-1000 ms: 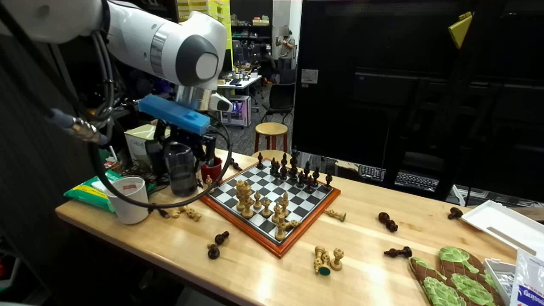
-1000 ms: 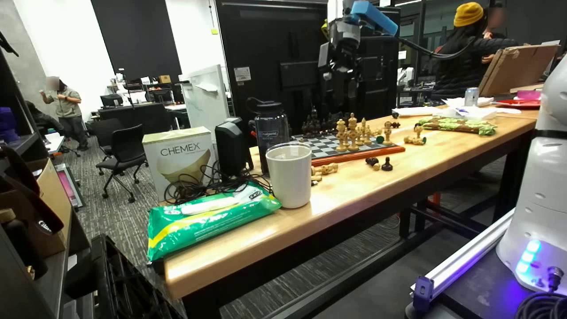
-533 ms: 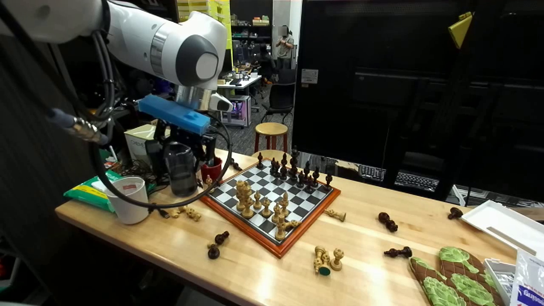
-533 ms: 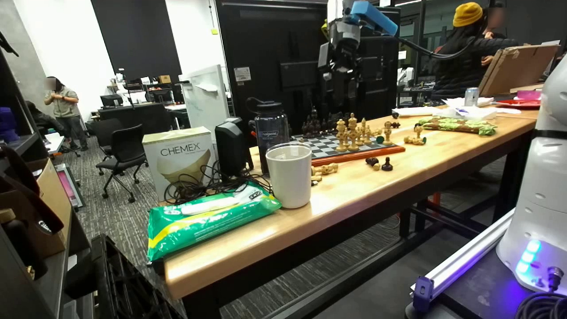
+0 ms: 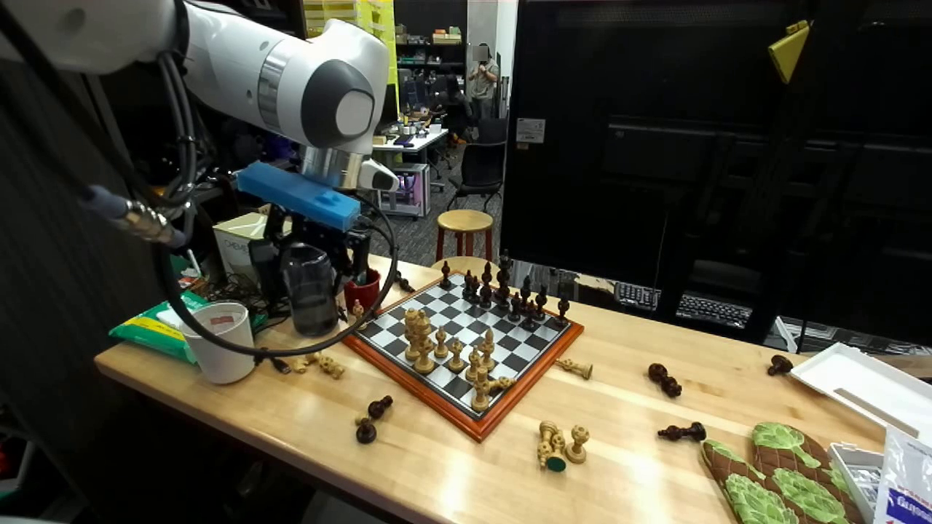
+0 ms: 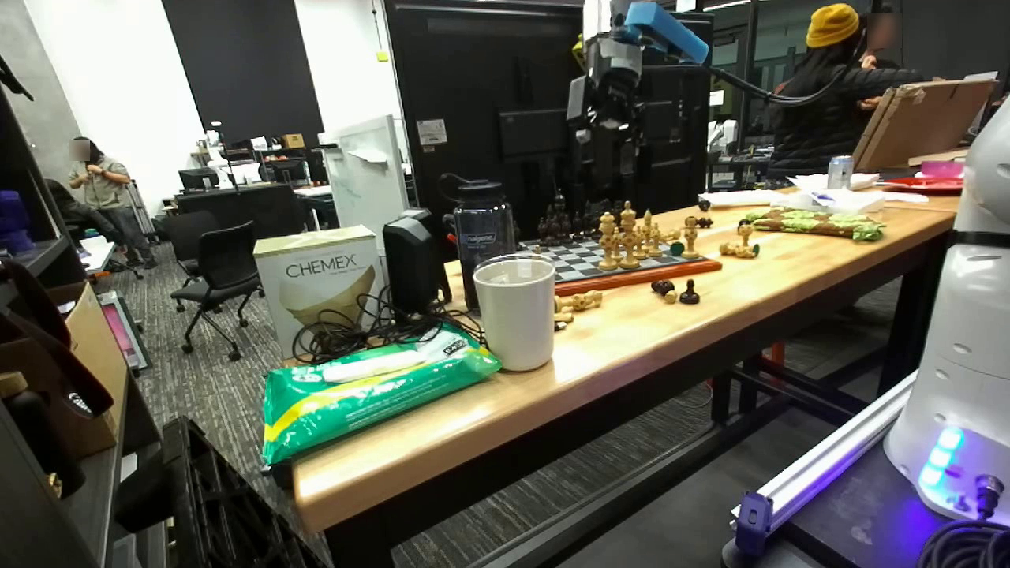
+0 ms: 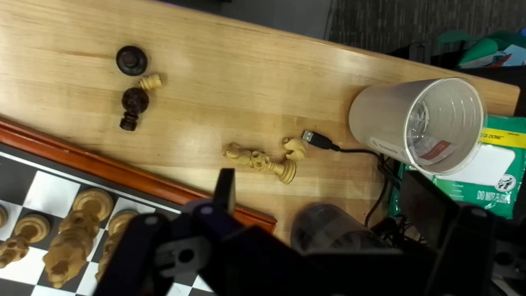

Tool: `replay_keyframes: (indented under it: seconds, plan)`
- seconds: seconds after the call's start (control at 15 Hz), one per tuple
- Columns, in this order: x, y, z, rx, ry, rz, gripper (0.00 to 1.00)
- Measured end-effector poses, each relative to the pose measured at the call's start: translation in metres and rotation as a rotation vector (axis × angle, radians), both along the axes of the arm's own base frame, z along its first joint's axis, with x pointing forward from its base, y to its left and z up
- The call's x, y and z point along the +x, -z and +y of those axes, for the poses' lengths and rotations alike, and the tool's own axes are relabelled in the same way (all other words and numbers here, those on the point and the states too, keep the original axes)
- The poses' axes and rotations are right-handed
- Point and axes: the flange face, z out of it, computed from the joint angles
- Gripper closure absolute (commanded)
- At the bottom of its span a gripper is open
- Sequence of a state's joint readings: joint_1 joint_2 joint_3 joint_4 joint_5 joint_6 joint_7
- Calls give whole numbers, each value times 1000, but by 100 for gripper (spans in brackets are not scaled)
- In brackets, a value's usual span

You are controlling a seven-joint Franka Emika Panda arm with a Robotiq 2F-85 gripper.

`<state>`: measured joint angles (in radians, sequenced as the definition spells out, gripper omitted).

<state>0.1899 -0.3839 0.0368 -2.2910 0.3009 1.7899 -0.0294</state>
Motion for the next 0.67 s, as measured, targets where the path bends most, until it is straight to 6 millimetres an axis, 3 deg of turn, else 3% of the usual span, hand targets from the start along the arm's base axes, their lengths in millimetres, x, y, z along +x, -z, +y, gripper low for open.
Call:
replay_keyframes:
  seconds: [0.27, 0.67]
  plan:
    - [5, -8, -24, 1, 48, -32, 0]
    - [12, -43, -118, -63, 224, -211, 0]
